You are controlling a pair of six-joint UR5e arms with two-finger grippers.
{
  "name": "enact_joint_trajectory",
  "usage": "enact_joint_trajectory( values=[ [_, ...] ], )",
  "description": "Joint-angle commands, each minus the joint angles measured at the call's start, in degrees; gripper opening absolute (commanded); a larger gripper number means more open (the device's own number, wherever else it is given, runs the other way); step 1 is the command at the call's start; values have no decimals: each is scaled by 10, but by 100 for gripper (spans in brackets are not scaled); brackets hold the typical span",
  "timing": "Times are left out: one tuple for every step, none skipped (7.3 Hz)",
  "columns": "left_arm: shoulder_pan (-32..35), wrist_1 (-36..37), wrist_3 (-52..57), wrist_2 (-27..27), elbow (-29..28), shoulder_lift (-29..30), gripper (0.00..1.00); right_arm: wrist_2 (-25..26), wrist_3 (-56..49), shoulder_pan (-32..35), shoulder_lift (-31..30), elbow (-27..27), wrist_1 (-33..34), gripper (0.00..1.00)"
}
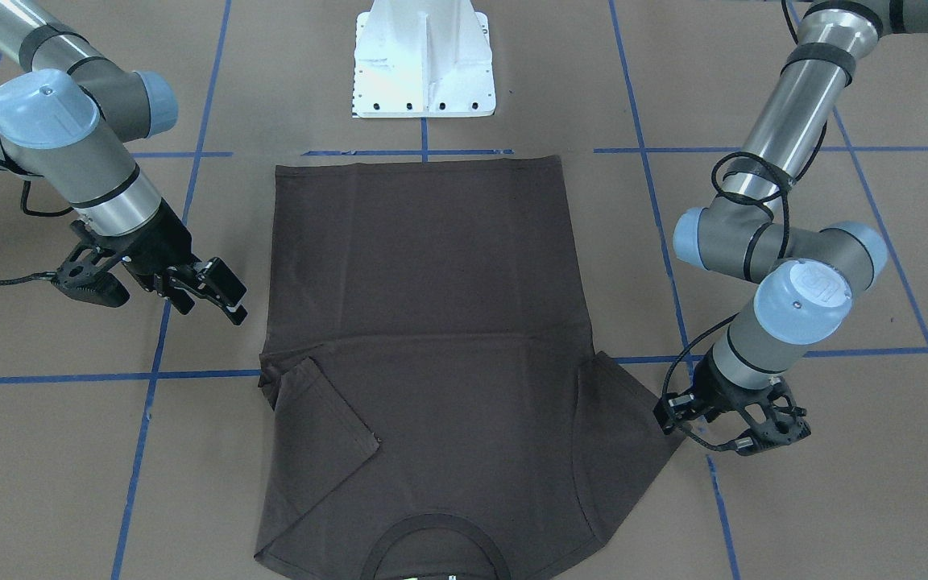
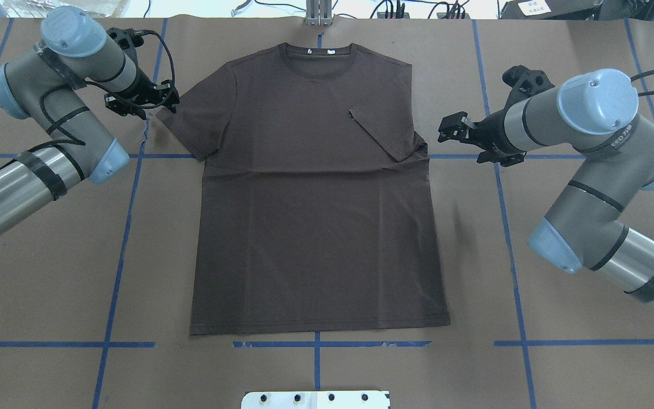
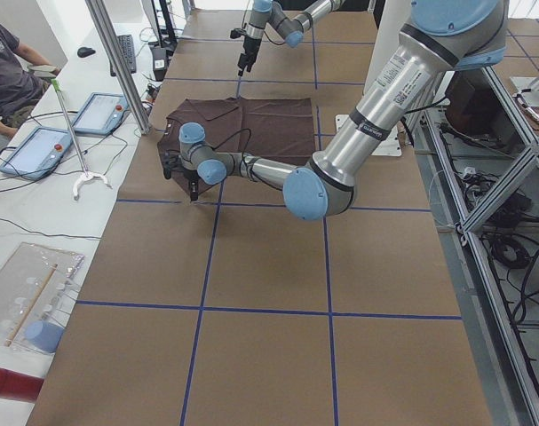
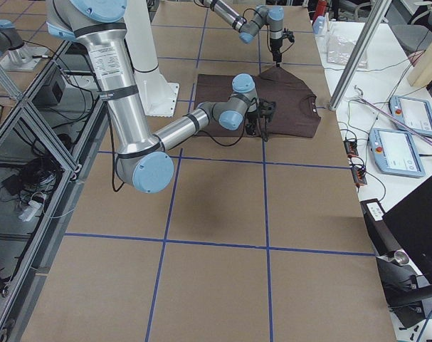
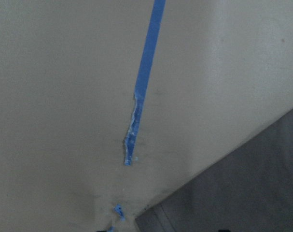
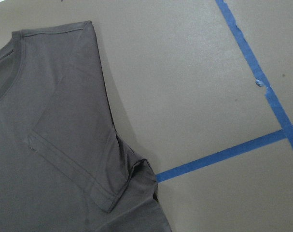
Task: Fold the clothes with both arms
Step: 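Grasp the sleeve nearest the left gripper and fold it toward the shirt center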
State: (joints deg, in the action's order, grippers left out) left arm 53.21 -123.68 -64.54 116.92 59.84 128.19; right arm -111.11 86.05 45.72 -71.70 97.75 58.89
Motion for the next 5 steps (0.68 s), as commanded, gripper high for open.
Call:
enact_joint_trajectory(
  values=[
    [-1, -1, 3, -2, -8, 2, 64, 0, 0, 1, 1, 0, 0, 100],
    [-2, -1, 2, -2, -8, 3, 61, -2, -1, 2, 0, 0, 0, 100],
    [-2, -1, 2, -2, -8, 4, 59, -2, -1, 2, 0, 0, 0, 100],
    [-3, -1, 2, -2, -9, 6, 57, -1, -1, 3, -1, 1, 0, 100],
    [-3, -1, 2, -2, -9, 6, 52, -1, -1, 3, -1, 0, 0, 100]
  ],
)
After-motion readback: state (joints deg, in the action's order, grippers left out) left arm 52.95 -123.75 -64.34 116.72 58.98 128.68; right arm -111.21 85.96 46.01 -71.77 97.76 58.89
